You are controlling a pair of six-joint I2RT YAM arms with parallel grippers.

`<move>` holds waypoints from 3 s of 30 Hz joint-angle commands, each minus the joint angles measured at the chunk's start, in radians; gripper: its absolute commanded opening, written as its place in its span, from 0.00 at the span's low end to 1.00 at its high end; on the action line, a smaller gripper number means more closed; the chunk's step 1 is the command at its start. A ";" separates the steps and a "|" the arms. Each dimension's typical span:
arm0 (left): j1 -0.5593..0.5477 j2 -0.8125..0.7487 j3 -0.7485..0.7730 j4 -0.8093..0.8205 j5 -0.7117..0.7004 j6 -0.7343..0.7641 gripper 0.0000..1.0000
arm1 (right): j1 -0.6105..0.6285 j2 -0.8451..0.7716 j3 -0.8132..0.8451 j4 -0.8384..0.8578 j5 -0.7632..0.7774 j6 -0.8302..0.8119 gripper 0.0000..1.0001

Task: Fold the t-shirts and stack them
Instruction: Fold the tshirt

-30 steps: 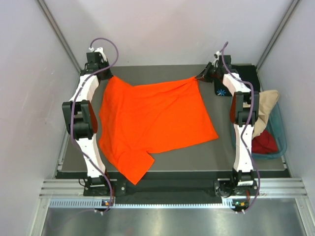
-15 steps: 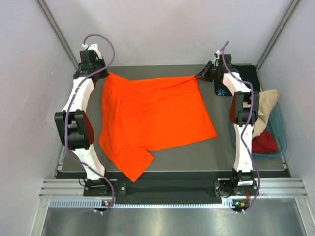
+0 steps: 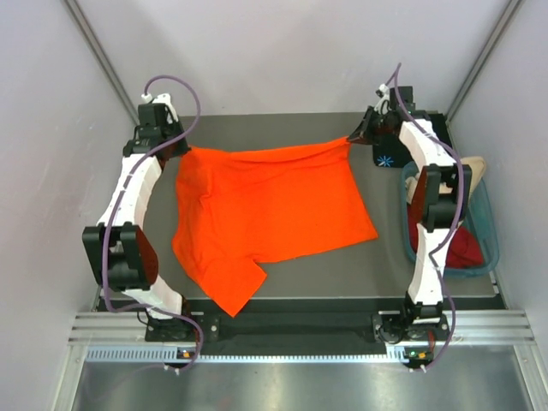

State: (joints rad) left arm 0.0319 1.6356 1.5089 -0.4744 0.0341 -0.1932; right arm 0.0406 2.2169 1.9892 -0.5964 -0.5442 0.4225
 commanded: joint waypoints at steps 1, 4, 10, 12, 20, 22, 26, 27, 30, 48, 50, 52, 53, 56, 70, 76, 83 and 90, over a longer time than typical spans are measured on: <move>-0.015 -0.132 -0.080 -0.033 -0.059 -0.040 0.00 | -0.010 -0.080 -0.065 -0.071 -0.007 -0.067 0.00; -0.023 -0.203 -0.154 -0.058 -0.066 -0.068 0.00 | -0.010 -0.120 -0.159 -0.066 -0.007 -0.083 0.01; -0.029 -0.310 -0.306 -0.089 -0.057 -0.114 0.00 | -0.011 -0.186 -0.299 -0.062 0.016 -0.122 0.01; -0.027 -0.338 -0.349 -0.108 -0.057 -0.129 0.00 | -0.011 -0.206 -0.342 -0.051 0.021 -0.126 0.01; -0.029 -0.385 -0.452 -0.161 -0.043 -0.193 0.00 | -0.013 -0.238 -0.417 -0.042 0.046 -0.134 0.01; -0.029 -0.396 -0.481 -0.159 -0.048 -0.204 0.00 | -0.011 -0.241 -0.434 -0.034 0.046 -0.134 0.01; -0.029 -0.392 -0.509 -0.168 -0.057 -0.213 0.00 | -0.013 -0.246 -0.454 -0.036 0.055 -0.139 0.02; -0.027 -0.384 -0.500 -0.184 -0.045 -0.221 0.03 | -0.011 -0.246 -0.455 -0.042 0.056 -0.142 0.02; -0.027 -0.381 -0.492 -0.236 -0.048 -0.261 0.36 | -0.013 -0.252 -0.460 -0.078 0.059 -0.142 0.06; 0.189 -0.228 -0.431 -0.089 0.075 -0.313 0.68 | 0.002 -0.197 -0.382 0.044 0.015 -0.103 0.34; 0.221 -0.166 -0.406 -0.064 0.110 -0.313 0.66 | 0.002 -0.162 -0.334 0.014 0.026 -0.120 0.34; 0.226 -0.120 -0.359 -0.058 0.147 -0.307 0.64 | 0.001 -0.139 -0.285 -0.003 0.053 -0.143 0.34; 0.226 -0.074 -0.325 -0.076 0.162 -0.304 0.63 | -0.004 -0.117 -0.270 -0.038 0.055 -0.149 0.35; 0.226 -0.023 -0.294 -0.115 0.204 -0.302 0.62 | -0.005 -0.109 -0.251 -0.031 0.040 -0.152 0.37; 0.226 0.024 -0.345 -0.069 0.247 -0.298 0.62 | -0.004 0.013 -0.185 0.014 0.010 -0.179 0.40; 0.227 0.049 -0.349 -0.059 0.236 -0.288 0.57 | -0.005 0.010 -0.171 -0.017 0.029 -0.208 0.40; 0.226 0.105 -0.309 -0.079 0.213 -0.269 0.52 | -0.007 0.029 -0.165 -0.014 0.024 -0.199 0.40; 0.226 0.152 -0.273 -0.078 0.217 -0.259 0.23 | -0.005 0.044 -0.145 -0.026 0.026 -0.203 0.40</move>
State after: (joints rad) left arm 0.2565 1.7855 1.1908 -0.5758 0.2535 -0.4706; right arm 0.0425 2.2414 1.7905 -0.6254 -0.5194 0.2428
